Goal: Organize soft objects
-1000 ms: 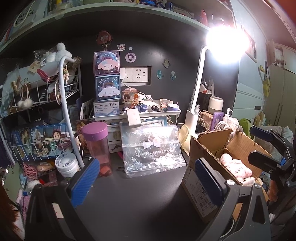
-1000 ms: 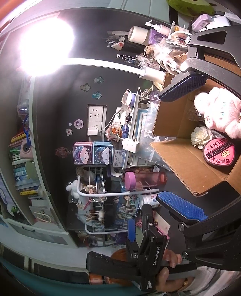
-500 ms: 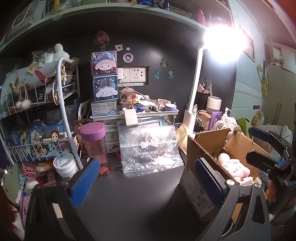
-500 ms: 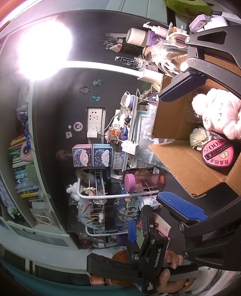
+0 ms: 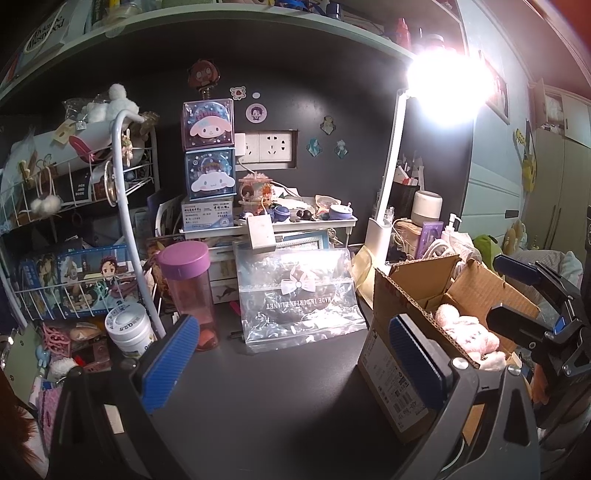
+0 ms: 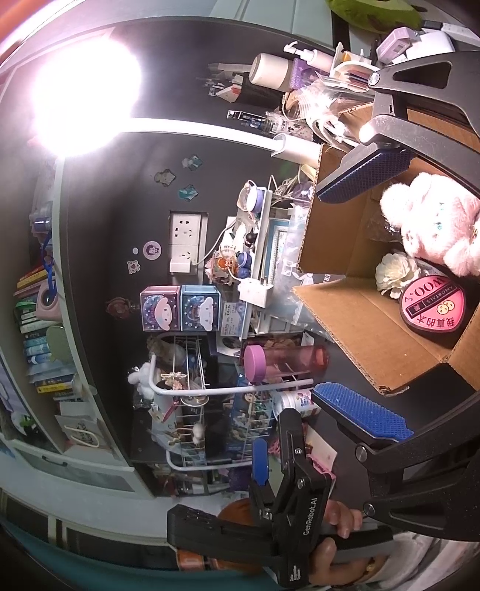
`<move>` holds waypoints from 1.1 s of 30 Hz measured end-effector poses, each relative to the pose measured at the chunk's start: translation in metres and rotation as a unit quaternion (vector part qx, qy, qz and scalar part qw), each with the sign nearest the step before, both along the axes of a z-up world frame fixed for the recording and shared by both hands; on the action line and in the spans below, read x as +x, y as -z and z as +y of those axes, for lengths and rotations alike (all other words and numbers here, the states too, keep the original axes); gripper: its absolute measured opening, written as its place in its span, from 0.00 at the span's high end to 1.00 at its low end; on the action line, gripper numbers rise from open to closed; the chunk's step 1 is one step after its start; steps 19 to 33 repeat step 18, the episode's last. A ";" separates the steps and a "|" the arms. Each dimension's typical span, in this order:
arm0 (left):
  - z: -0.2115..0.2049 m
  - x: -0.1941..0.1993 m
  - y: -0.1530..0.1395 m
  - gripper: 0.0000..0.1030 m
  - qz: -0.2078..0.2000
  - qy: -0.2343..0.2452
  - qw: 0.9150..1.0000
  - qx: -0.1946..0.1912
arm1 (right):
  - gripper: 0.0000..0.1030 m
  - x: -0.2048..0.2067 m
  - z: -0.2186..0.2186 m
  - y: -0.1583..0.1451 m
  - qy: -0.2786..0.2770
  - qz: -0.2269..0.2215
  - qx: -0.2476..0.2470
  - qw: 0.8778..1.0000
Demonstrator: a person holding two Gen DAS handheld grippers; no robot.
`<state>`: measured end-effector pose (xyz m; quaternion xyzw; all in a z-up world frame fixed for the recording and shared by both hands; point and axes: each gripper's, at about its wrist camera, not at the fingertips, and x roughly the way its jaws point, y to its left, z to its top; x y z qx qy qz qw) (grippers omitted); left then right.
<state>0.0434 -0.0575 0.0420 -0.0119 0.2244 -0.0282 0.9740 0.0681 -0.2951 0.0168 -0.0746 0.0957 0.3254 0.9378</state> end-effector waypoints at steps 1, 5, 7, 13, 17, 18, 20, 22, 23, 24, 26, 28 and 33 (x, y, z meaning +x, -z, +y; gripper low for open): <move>0.000 0.000 0.000 0.01 0.000 0.000 1.000 0.000 | 0.05 0.000 0.000 0.000 0.000 0.000 0.001 1.000; 0.000 0.000 0.000 0.01 0.000 -0.001 1.000 0.000 | 0.05 0.000 0.003 0.001 -0.001 0.001 0.000 1.000; 0.001 0.000 0.000 0.01 0.000 0.000 1.000 0.000 | 0.05 0.000 0.003 0.001 -0.001 0.001 0.000 1.000; 0.002 0.001 0.000 0.01 0.000 0.000 1.000 0.000 | 0.05 -0.001 0.004 0.001 0.001 0.002 0.001 1.000; 0.001 0.000 0.001 0.01 0.000 0.000 1.000 -0.002 | 0.05 -0.001 0.005 0.002 0.002 0.002 0.001 1.000; 0.002 0.001 0.002 0.01 0.000 0.000 1.000 -0.001 | 0.05 -0.001 0.005 0.002 0.000 0.002 0.002 1.000; 0.002 0.001 0.002 0.01 0.000 0.000 1.000 -0.001 | 0.05 -0.001 0.005 0.002 0.000 0.002 0.002 1.000; 0.002 0.001 0.002 0.01 0.000 0.000 1.000 -0.001 | 0.05 -0.001 0.005 0.002 0.000 0.002 0.002 1.000; 0.002 0.001 0.002 0.01 0.000 0.000 1.000 -0.001 | 0.05 -0.001 0.005 0.002 0.000 0.002 0.002 1.000; 0.002 0.001 0.002 0.01 0.000 0.000 1.000 -0.001 | 0.05 -0.001 0.005 0.002 0.000 0.002 0.002 1.000; 0.002 0.001 0.002 0.01 0.000 0.000 1.000 -0.001 | 0.05 -0.001 0.005 0.002 0.000 0.002 0.002 1.000; 0.002 0.001 0.002 0.01 0.000 0.000 1.000 -0.001 | 0.05 -0.001 0.005 0.002 0.000 0.002 0.002 1.000; 0.002 0.001 0.002 0.01 0.000 0.000 1.000 -0.001 | 0.05 -0.001 0.005 0.002 0.000 0.002 0.002 1.000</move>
